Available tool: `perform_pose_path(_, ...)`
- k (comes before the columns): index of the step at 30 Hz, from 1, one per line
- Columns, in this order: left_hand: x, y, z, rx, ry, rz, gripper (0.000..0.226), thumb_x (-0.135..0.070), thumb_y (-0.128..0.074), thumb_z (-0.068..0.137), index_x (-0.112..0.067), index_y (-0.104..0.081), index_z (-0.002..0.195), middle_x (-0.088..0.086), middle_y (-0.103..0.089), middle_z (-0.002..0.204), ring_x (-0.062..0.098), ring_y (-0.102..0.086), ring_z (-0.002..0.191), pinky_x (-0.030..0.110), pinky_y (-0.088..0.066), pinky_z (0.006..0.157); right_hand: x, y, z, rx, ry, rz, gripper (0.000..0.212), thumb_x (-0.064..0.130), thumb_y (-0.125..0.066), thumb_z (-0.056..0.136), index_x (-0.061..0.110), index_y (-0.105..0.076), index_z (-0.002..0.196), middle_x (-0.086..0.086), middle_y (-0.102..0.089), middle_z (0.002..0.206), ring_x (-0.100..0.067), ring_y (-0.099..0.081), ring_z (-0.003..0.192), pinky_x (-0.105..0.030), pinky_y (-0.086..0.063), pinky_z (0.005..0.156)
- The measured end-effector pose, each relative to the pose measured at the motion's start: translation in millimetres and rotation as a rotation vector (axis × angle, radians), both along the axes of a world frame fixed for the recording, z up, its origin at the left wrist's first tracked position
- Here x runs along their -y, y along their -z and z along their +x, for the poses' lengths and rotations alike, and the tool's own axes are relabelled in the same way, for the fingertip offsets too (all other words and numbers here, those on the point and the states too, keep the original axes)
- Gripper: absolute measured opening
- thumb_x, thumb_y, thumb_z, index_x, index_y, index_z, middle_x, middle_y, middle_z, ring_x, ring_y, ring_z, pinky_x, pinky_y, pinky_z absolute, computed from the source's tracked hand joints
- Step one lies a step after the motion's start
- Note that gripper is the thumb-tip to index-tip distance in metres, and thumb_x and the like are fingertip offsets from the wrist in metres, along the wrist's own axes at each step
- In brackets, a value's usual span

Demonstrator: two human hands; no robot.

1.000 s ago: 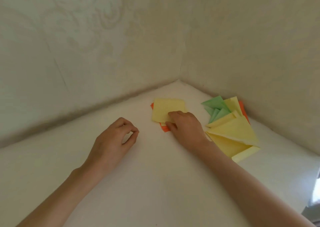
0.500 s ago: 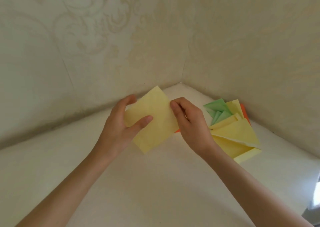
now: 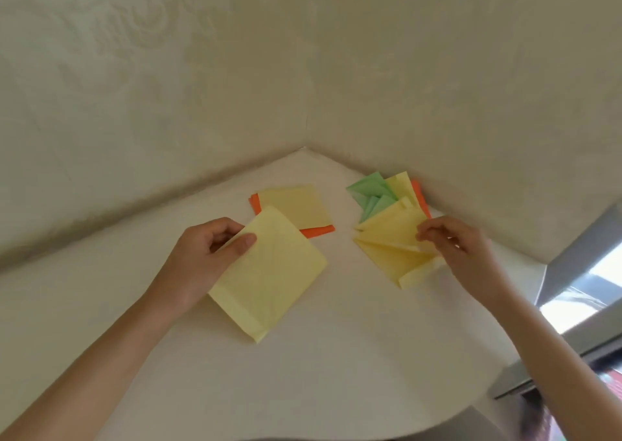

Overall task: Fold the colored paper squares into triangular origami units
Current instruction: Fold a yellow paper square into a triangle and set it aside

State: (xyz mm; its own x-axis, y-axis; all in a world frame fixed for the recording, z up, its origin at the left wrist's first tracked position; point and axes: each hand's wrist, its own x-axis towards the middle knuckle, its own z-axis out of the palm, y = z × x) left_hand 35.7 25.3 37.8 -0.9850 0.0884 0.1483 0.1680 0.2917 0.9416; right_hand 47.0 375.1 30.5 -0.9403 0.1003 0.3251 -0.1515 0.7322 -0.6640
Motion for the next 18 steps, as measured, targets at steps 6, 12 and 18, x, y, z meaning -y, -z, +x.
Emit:
perform_pose_path(6,-20.1,-0.5,1.4,-0.004,0.042,-0.004,0.01,-0.02,-0.064,0.087,-0.013,-0.068,0.081,-0.004,-0.071,0.073,0.003,-0.063,0.061,0.011,-0.045,0.055,1.7,3.8,3.2,0.239,-0.14,0.227,0.02,0.023,-0.06,0.091,0.022,-0.063,0.111,0.009,-0.053,0.106,-0.004,-0.049,0.095,-0.006,-0.032,0.08)
perform_pose_path(12,-35.4,3.7,5.5,0.009,0.088,-0.027,0.01,-0.02,-0.064,0.088,-0.013,-0.068,0.082,-0.003,-0.071,0.075,0.004,-0.063,0.063,0.014,-0.044,0.057,8.9,-4.9,12.1,0.394,-0.095,0.172,0.02,0.027,-0.068,0.085,0.03,-0.058,0.101,0.009,-0.047,0.094,-0.008,-0.045,0.083,-0.013,-0.035,0.069)
perform_pose_path(18,-34.3,4.3,5.8,0.041,0.073,0.011,0.01,-0.019,-0.064,0.087,-0.012,-0.068,0.082,-0.001,-0.071,0.073,0.005,-0.062,0.061,0.013,-0.045,0.055,20.5,-12.3,8.0,0.542,-0.078,-0.037,0.017,0.015,-0.073,0.079,0.017,-0.058,0.088,0.005,-0.049,0.083,-0.01,-0.044,0.073,-0.021,-0.035,0.064)
